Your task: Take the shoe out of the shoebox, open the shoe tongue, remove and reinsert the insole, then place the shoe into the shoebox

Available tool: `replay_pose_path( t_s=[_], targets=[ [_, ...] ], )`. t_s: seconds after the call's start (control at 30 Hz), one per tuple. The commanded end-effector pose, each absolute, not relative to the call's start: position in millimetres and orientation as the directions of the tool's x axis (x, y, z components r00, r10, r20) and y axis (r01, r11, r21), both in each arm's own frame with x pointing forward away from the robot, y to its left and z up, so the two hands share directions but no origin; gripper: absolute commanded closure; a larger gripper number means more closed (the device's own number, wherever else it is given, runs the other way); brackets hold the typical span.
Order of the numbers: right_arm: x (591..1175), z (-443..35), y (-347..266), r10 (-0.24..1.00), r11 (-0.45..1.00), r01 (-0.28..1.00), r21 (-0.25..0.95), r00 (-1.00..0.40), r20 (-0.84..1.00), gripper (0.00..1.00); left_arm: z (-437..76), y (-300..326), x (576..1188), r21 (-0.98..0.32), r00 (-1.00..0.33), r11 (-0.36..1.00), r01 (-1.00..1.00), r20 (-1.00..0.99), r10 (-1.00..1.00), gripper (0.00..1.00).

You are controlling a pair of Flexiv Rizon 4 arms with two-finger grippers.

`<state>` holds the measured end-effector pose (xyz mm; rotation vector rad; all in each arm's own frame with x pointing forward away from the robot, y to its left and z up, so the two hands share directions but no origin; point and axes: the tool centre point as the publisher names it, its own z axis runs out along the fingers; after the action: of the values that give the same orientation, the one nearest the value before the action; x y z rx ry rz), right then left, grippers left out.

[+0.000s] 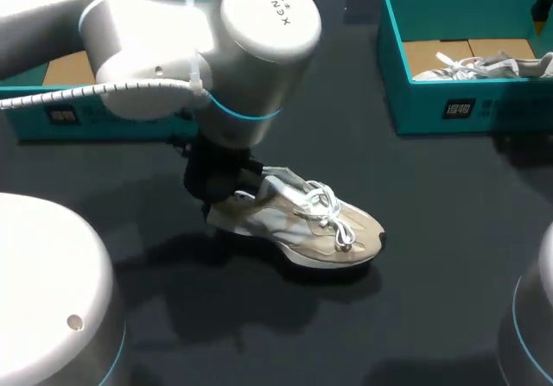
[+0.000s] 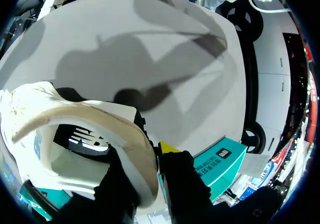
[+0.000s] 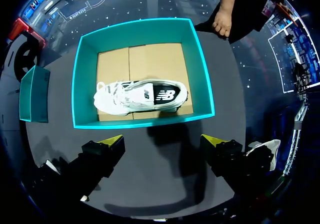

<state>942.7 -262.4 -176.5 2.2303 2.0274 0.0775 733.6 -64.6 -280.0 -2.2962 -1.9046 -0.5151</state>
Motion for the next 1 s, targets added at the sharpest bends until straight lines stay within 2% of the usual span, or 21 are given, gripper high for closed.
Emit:
replay_pose_path(
  t_s=[0.03, 0.4, 1.0],
  targets=[
    [941.6, -176.4, -262.0, 0.994, -0.093, 0.987, 0.129, 0.100, -0.048, 0.00, -300.8, -90.0, 730.6, 0.116, 0.159, -0.212, 0.970, 0.357, 0.921, 1.00],
    [941.6, -176.4, -262.0, 0.994, -0.093, 0.987, 0.129, 0.100, -0.048, 0.00, -328.8, -106.0, 720.4, 0.095, 0.163, -0.207, 0.974, 0.346, 0.924, 1.00],
    [941.6, -176.4, -262.0, 0.994, -0.093, 0.987, 0.129, 0.100, -0.048, 0.00, -342.8, -117.6, 710.2, 0.047, 0.181, -0.206, 0.977, 0.312, 0.933, 1.00]
  ],
)
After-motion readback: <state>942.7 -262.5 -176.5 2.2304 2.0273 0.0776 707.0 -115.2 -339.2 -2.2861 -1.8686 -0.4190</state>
